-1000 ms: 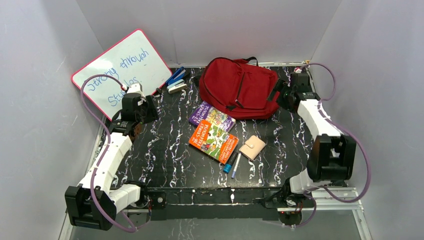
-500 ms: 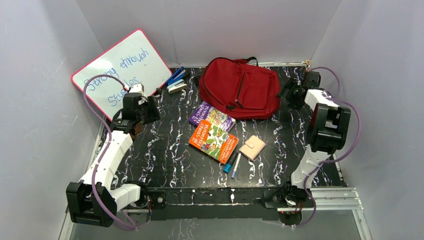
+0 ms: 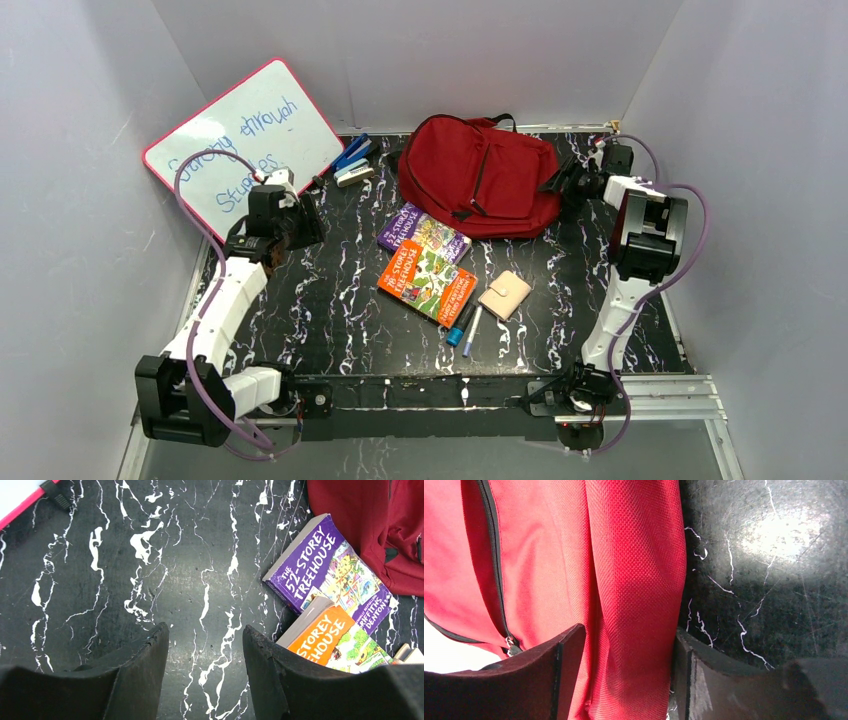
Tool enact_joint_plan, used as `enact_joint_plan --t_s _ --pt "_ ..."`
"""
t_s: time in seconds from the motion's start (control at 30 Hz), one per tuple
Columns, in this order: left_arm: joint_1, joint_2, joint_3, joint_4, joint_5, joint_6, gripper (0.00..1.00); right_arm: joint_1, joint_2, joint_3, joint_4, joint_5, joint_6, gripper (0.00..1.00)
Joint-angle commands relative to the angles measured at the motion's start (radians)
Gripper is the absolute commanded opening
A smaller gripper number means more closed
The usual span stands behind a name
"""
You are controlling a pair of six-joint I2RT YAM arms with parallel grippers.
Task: Pack the student bag
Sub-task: Pick up the student bag at the center of the board.
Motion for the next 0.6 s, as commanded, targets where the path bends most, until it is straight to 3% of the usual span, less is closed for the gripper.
enact_joint_plan --t_s 0.0,0.2,0.4,0.57 --pt "0.008 0.005 0.005 0.002 0.056 0.003 0.54 0.001 0.026 0.028 0.026 -0.035 -0.022 0.65" --pt "0.008 0.015 0.004 0.013 0.100 0.006 0.54 0.003 -0.019 0.063 0.006 0.031 -0.024 0.27" --pt "0.000 0.050 -0.006 0.058 0.180 -0.083 0.56 0.005 -0.163 0.089 0.065 -0.020 0.032 0.00" --pt "-0.155 0.125 -0.014 0.195 0.128 -0.150 0.56 0.051 -0.262 0.217 -0.009 0.019 0.059 0.00"
